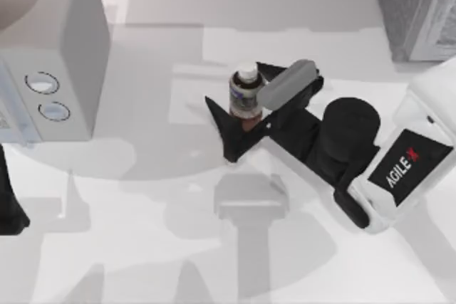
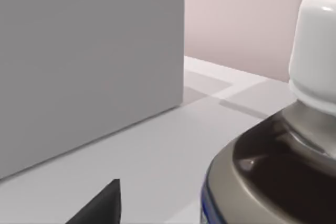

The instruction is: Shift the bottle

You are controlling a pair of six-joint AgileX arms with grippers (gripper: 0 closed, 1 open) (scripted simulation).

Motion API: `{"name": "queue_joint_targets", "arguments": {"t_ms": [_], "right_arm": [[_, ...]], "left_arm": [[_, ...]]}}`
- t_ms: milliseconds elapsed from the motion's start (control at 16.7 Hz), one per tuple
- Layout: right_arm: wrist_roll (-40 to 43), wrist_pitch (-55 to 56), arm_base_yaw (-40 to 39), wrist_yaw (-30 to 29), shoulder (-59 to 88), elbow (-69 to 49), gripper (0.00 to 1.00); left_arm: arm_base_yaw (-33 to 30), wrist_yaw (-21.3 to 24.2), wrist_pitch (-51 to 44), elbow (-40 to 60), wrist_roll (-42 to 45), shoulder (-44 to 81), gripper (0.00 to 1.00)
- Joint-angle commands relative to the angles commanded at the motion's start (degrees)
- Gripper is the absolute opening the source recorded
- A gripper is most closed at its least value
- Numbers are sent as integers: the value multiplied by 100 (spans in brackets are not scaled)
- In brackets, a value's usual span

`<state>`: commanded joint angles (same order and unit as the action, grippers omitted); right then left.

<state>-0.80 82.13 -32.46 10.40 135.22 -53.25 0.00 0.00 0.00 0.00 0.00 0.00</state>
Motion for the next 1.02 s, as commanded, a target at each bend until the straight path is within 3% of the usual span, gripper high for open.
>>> {"name": "queue_joint_targets", "arguments": {"t_ms": [780, 1020], "right_arm": [[0, 0, 0, 0, 0, 0, 2], [0, 0, 0, 0, 0, 0, 0]], "left_arm": [[0, 0, 0, 0, 0, 0, 100], [0, 0, 0, 0, 0, 0, 100]]}}
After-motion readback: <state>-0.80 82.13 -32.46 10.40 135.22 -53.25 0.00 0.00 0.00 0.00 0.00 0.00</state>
